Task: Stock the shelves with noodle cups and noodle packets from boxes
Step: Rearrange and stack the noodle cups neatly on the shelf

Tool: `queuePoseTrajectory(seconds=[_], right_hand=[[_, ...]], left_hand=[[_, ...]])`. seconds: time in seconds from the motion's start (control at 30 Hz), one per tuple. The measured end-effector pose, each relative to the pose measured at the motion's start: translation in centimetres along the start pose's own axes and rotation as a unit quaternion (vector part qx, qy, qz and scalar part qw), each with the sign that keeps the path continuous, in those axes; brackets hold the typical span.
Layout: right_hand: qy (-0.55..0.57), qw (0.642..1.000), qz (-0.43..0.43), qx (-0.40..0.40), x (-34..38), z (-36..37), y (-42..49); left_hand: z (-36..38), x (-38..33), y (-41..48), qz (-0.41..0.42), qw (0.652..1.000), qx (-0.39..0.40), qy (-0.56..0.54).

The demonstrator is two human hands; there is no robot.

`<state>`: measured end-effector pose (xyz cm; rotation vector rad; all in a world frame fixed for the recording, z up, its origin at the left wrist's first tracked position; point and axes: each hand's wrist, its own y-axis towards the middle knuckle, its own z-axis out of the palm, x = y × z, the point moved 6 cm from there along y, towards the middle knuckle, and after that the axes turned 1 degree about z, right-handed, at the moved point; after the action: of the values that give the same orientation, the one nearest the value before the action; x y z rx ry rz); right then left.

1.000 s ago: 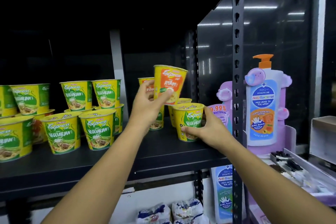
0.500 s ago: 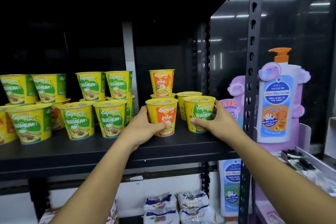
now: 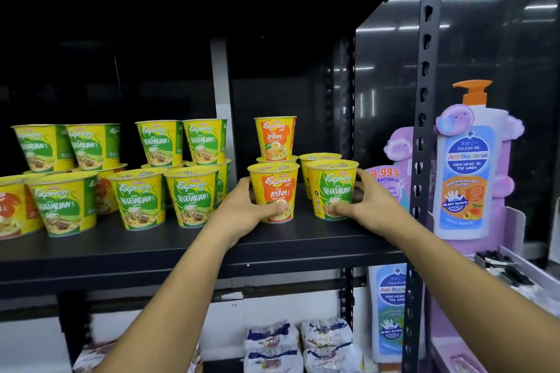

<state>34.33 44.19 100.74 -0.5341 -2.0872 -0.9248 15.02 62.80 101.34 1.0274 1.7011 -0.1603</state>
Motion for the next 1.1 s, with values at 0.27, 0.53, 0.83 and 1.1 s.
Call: queuePoseTrajectory(seconds=[0.27, 0.53, 0.83, 1.1], right_hand=[[-0.033, 0.999, 0.009, 0.007, 0.4, 0.3, -0.3], [-0.039, 0.999, 0.001, -0.004, 0.7, 0.2, -0.7], [-0.057, 0.998, 0.013, -0.007, 0.5, 0.1, -0.5], [0.076, 0.994, -0.009, -0.083, 1.4, -1.6, -0.6]], left_hand=[[0.5, -0.3, -0.1, 0.008, 1.000, 0.021, 0.022], [0.7, 0.1, 0.5, -0.003, 0.999, 0.035, 0.019], [0.6, 0.0, 0.5, -0.007, 0.999, 0.033, 0.023], [-0.7, -0.4, 0.5, 0.008, 0.995, -0.030, -0.096]])
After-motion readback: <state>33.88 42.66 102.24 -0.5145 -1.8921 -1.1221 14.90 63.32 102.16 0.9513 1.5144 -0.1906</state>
